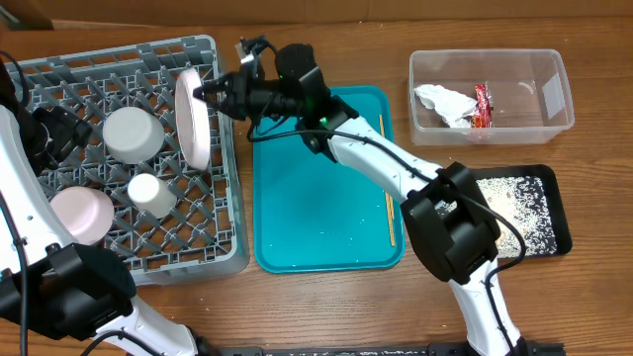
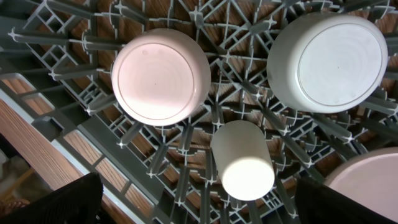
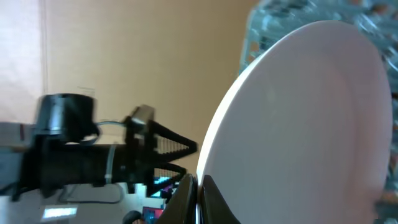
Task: Sort waste into correct bins and load items into the dishwasher
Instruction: 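Lower the white plate upright into the rack's right side and release, then move the right gripper over the chopsticks on the teal tray, then lower the right gripper around the chopsticks and close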
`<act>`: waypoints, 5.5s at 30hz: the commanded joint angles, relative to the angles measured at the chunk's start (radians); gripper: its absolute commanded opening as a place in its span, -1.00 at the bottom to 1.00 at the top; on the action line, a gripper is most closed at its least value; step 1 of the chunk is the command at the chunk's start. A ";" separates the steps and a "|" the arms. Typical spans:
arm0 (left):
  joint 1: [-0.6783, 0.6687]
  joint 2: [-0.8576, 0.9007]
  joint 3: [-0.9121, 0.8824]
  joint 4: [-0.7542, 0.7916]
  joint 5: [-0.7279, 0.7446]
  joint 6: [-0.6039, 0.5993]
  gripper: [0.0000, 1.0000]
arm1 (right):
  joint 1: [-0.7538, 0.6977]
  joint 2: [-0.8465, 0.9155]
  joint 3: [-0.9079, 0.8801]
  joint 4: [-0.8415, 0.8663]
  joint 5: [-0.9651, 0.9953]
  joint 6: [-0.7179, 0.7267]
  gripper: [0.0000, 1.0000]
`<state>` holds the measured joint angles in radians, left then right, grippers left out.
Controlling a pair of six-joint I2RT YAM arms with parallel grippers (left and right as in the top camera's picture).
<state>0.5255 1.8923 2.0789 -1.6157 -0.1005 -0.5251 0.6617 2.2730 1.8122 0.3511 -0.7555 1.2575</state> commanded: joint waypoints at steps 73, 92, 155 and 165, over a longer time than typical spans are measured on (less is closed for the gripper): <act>-0.002 -0.008 0.015 0.001 0.001 -0.014 1.00 | -0.190 -0.185 0.394 -1.989 0.859 -0.783 0.23; -0.002 -0.008 0.015 0.001 0.001 -0.014 1.00 | -0.161 -0.185 -0.148 -1.535 0.814 -0.730 -0.18; -0.002 -0.008 0.015 0.001 0.001 -0.014 1.00 | -0.157 -0.183 -0.344 -1.351 0.929 -0.761 -0.30; -0.002 -0.008 0.015 0.001 0.001 -0.014 1.00 | -0.157 -0.184 -0.286 -1.414 0.928 -0.729 -0.60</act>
<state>0.5255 1.8923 2.0789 -1.6157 -0.1001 -0.5251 0.4992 2.0945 1.4864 -1.0443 0.1638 0.5095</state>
